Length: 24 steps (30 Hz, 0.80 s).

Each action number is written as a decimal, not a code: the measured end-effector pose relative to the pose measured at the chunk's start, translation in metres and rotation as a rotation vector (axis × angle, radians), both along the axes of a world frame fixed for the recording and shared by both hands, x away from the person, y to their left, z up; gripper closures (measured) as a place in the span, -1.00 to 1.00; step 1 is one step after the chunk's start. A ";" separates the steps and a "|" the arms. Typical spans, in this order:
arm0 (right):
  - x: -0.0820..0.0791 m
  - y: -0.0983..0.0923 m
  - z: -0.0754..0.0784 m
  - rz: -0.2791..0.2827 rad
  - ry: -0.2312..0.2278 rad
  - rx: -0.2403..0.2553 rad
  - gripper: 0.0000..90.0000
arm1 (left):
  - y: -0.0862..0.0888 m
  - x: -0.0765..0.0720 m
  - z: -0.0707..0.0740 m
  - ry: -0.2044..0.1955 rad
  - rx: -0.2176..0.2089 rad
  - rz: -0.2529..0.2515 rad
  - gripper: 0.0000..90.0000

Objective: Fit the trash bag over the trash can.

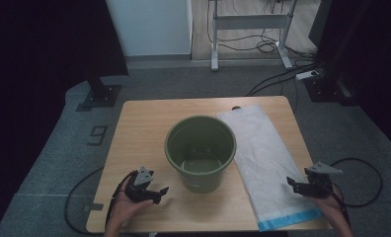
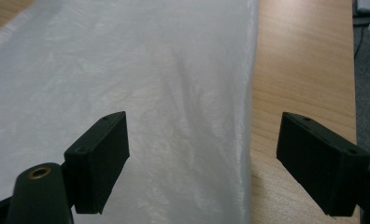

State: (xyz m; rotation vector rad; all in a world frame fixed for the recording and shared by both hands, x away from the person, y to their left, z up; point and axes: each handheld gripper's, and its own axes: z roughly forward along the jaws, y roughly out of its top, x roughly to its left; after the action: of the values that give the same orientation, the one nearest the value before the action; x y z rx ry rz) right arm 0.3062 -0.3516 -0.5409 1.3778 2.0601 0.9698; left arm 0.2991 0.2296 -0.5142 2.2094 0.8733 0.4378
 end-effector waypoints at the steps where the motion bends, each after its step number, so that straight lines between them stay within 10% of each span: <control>1: 0.002 -0.001 -0.002 -0.002 0.010 -0.004 -0.63 | 0.000 0.000 0.000 0.001 0.006 0.001 -0.68; 13: 0.007 -0.006 -0.012 -0.025 0.071 -0.020 -0.57 | 0.008 -0.003 0.002 -0.008 0.000 0.016 -0.67; 24: -0.004 0.003 -0.009 0.037 0.049 -0.014 0.16 | 0.006 -0.003 -0.002 -0.007 0.033 0.010 -0.67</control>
State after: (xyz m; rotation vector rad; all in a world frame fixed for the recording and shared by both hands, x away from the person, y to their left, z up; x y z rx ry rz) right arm 0.3021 -0.3486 -0.5500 1.3729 2.1316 0.9440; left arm 0.2962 0.2351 -0.5163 2.2334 0.8789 0.4679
